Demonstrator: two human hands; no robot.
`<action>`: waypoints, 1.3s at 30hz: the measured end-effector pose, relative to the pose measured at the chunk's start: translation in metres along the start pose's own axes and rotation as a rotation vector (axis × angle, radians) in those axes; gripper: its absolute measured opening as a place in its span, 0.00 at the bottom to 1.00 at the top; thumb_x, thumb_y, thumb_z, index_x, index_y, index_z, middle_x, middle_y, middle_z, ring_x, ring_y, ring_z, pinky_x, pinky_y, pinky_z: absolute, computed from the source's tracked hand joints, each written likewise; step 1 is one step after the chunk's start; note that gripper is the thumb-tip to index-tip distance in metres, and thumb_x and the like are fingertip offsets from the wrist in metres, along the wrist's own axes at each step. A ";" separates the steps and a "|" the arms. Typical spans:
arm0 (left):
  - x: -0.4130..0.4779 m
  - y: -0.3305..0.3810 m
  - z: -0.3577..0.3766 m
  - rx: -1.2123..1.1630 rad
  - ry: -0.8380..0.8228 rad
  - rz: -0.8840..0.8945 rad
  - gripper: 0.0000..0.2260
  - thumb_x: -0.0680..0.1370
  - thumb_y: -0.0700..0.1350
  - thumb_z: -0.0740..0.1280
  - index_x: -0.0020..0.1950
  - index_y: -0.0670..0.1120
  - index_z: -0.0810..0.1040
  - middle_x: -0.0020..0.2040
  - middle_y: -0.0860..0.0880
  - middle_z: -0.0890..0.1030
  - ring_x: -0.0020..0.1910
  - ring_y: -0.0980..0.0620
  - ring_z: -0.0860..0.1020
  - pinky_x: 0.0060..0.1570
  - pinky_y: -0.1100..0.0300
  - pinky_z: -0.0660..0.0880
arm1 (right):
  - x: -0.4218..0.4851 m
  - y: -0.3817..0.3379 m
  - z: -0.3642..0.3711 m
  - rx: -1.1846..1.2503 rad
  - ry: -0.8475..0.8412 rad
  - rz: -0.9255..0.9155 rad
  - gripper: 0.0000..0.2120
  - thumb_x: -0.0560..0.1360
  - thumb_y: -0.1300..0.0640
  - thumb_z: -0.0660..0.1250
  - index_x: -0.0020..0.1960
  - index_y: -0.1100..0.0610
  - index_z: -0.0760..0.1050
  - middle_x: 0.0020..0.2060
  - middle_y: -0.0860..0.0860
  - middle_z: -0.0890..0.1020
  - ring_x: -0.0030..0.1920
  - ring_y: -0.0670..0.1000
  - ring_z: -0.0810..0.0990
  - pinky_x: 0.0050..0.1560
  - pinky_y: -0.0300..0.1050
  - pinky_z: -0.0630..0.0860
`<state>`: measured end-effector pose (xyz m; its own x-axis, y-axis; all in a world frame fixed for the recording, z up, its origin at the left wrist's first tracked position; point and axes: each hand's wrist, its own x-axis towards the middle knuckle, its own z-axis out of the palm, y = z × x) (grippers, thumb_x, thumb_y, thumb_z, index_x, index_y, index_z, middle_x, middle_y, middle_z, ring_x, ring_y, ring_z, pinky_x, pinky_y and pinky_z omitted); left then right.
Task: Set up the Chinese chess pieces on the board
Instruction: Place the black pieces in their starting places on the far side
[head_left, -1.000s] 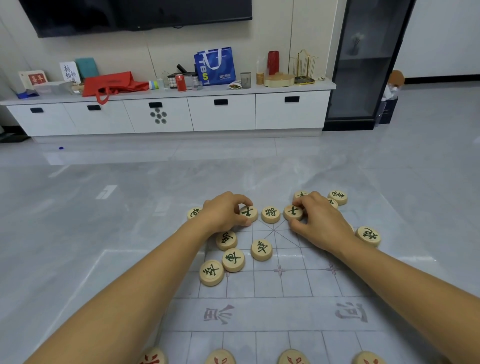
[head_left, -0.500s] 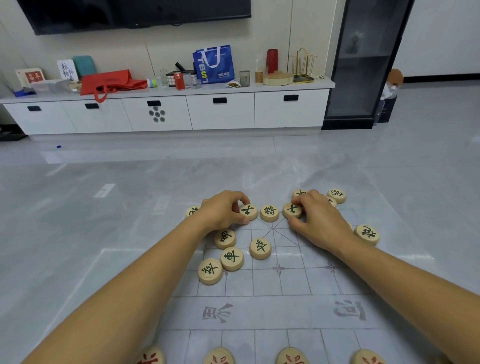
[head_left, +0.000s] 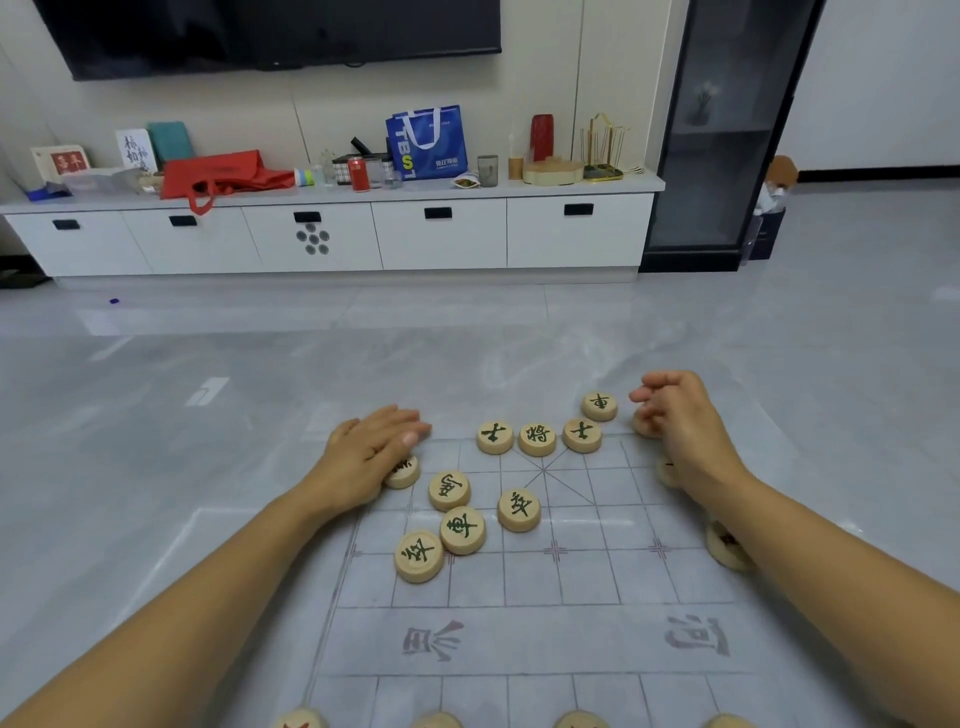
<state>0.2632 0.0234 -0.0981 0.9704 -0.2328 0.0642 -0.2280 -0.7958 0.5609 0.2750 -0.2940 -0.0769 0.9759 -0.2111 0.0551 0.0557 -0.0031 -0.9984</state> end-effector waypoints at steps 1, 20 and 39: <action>-0.001 0.000 0.002 -0.018 0.002 0.009 0.22 0.68 0.68 0.44 0.56 0.68 0.69 0.67 0.61 0.69 0.72 0.59 0.60 0.73 0.48 0.51 | 0.003 -0.004 -0.003 0.113 -0.012 0.065 0.10 0.75 0.66 0.51 0.45 0.56 0.69 0.44 0.56 0.74 0.34 0.47 0.71 0.35 0.39 0.69; -0.012 0.010 0.001 -0.117 -0.004 0.008 0.25 0.74 0.63 0.45 0.59 0.57 0.76 0.66 0.60 0.71 0.68 0.67 0.63 0.72 0.60 0.52 | -0.009 0.009 -0.071 -0.975 -0.584 -0.289 0.15 0.76 0.43 0.52 0.63 0.37 0.63 0.67 0.40 0.64 0.71 0.44 0.59 0.73 0.44 0.53; -0.052 0.079 0.033 -0.279 -0.229 -0.001 0.47 0.61 0.79 0.37 0.73 0.55 0.59 0.73 0.59 0.63 0.72 0.66 0.55 0.74 0.63 0.41 | -0.060 0.004 -0.064 -0.717 -0.467 -0.168 0.19 0.79 0.64 0.53 0.69 0.53 0.65 0.64 0.43 0.68 0.65 0.42 0.65 0.63 0.31 0.57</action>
<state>0.1916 -0.0460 -0.0839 0.9204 -0.3764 -0.1057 -0.1655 -0.6202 0.7668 0.2036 -0.3441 -0.0849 0.9621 0.2691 0.0437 0.2140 -0.6460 -0.7327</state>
